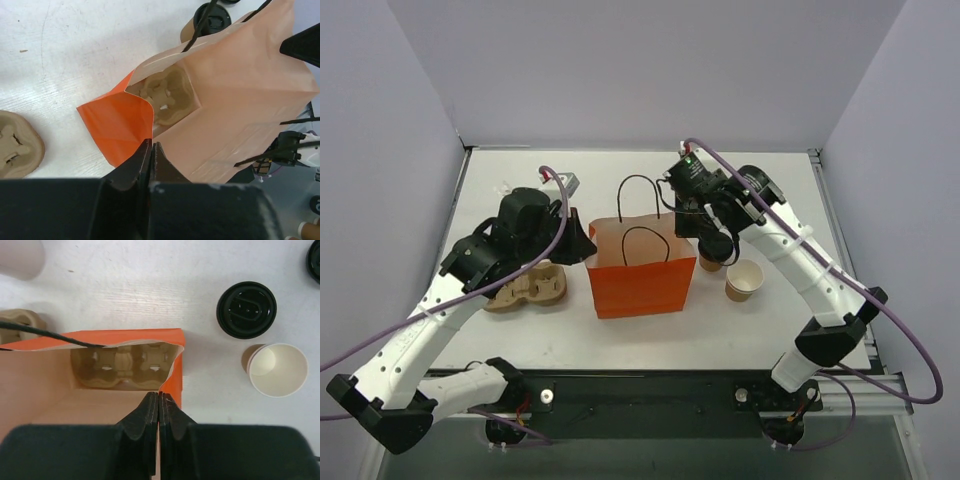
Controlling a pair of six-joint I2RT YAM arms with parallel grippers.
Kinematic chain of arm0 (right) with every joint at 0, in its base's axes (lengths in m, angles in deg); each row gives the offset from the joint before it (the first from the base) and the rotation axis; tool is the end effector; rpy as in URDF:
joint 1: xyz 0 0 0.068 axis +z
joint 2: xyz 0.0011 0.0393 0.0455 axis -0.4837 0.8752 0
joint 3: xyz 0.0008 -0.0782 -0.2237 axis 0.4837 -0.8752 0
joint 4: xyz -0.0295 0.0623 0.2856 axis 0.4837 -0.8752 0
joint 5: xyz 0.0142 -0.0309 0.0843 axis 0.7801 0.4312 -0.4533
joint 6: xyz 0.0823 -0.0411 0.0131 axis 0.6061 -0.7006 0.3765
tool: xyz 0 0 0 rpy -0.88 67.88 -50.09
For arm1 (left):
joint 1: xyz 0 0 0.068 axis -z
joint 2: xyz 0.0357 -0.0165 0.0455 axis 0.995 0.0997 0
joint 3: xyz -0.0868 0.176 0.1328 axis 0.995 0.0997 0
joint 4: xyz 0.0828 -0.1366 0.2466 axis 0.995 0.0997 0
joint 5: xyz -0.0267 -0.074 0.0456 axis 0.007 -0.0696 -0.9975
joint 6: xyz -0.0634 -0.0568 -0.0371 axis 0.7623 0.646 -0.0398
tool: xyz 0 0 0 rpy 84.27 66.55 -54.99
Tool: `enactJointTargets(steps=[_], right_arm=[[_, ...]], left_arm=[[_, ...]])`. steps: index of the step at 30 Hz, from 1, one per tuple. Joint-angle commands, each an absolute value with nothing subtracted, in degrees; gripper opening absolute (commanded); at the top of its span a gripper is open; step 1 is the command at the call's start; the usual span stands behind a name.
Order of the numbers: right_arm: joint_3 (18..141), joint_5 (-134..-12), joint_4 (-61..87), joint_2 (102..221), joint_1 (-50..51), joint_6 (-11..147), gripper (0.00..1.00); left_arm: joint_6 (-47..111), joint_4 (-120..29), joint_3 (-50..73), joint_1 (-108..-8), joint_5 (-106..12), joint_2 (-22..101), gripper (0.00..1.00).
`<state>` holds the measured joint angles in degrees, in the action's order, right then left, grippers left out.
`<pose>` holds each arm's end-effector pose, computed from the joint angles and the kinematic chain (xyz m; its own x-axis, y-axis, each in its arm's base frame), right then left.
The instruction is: Pack the takeout coffee
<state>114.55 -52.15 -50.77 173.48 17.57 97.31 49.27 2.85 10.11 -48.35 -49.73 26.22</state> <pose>0.2786 0.2664 0.3705 -0.7597 0.0369 -0.6492 -0.1894 0.9425 0.2753 0.2417 -0.1854 0.3366 -0.7239 -0.0755 -0.6858 0.3388 0.8269 -0.4487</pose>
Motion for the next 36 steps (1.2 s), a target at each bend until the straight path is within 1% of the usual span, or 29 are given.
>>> enactJointTargets(steps=[1, 7, 8, 10, 11, 13, 14, 16, 17, 18, 20, 21, 22, 24, 25, 26, 30, 33, 34, 35, 36], right_arm=[[119.05, -53.40, -54.68, 170.40, 18.44, 99.37, 0.00], [120.65, -53.76, -55.12, 169.78, 18.44, 101.84, 0.00], [120.12, -53.33, -55.21, 169.78, 18.36, 101.75, 0.00], [118.63, -51.31, -54.77, 169.43, 18.35, 101.58, 0.05], [115.58, -50.69, -54.08, 169.17, 18.35, 101.23, 0.08], [111.79, -49.29, -50.65, 167.95, 18.35, 99.83, 0.12], [109.85, -48.93, -49.94, 167.85, 17.92, 99.30, 0.15], [110.44, -49.80, -50.11, 167.94, 17.39, 98.85, 0.20], [111.06, -49.98, -50.20, 167.94, 17.21, 98.50, 0.28], [112.63, -50.16, -50.72, 167.76, 17.21, 98.41, 0.33], [113.78, -49.98, -51.43, 167.06, 17.21, 98.41, 0.41], [113.88, -49.55, -51.87, 166.62, 17.21, 98.59, 0.43], [113.53, -49.02, -51.96, 165.40, 17.21, 98.94, 0.44], [112.65, -47.00, -51.70, 164.08, 17.04, 98.94, 0.46], [111.60, -46.30, -51.52, 162.85, 17.12, 98.94, 0.47], [110.81, -45.07, -51.52, 162.14, 16.86, 98.85, 0.49], [106.15, -49.34, -49.85, 157.41, 12.65, 98.95, 0.55], [102.99, -47.88, -48.80, 153.98, 11.68, 95.96, 0.59], [102.46, -47.26, -48.62, 153.18, 11.41, 94.91, 0.69], [101.75, -46.91, -48.10, 152.39, 11.32, 94.11, 1.00], [101.57, -46.30, -47.66, 151.34, 11.06, 93.24, 1.00]], left_arm=[[47.98, 2.86, 4.05, -48.07, -49.06, 24.97, 0.00], [50.10, 4.09, 0.09, -48.07, -47.56, 25.32, 0.00], [50.10, 4.27, 0.35, -48.07, -47.65, 25.24, 0.01], [49.75, 4.35, 1.40, -48.07, -48.87, 25.15, 0.05], [49.31, 4.27, 3.14, -48.07, -49.31, 24.98, 0.07], [48.95, 3.57, 6.05, -48.07, -49.14, 24.45, 0.21], [49.04, 3.56, 7.54, -48.07, -49.40, 24.36, 0.29], [49.30, 4.09, 7.82, -48.07, -49.84, 24.01, 0.38], [49.30, 4.96, 7.73, -48.15, -50.28, 24.01, 0.40], [49.30, 5.58, 7.03, -48.15, -50.98, 23.49, 0.42], [49.48, 5.94, 6.68, -48.15, -54.49, 22.69, 0.53], [49.83, 6.11, 6.15, -48.24, -55.90, 21.73, 0.60], [51.83, 7.68, 5.80, -48.24, -59.56, 21.64, 0.72], [51.60, 8.66, 4.31, -48.68, -60.57, 21.63, 0.82], [50.72, 9.10, 3.78, -48.77, -60.65, 21.81, 0.91], [49.15, 10.32, 3.25, -48.68, -61.18, 22.07, 0.97], [44.30, 11.82, 2.02, -48.86, -60.83, 23.56, 0.97], [41.31, 12.88, 2.37, -49.73, -61.18, 25.32, 0.97], [40.61, 12.97, 2.37, -51.04, -60.66, 25.67, 0.97], [40.26, 12.53, 2.46, -51.75, -59.70, 25.85, 0.97], [40.08, 12.27, 2.72, -52.19, -58.56, 26.29, 0.94]])
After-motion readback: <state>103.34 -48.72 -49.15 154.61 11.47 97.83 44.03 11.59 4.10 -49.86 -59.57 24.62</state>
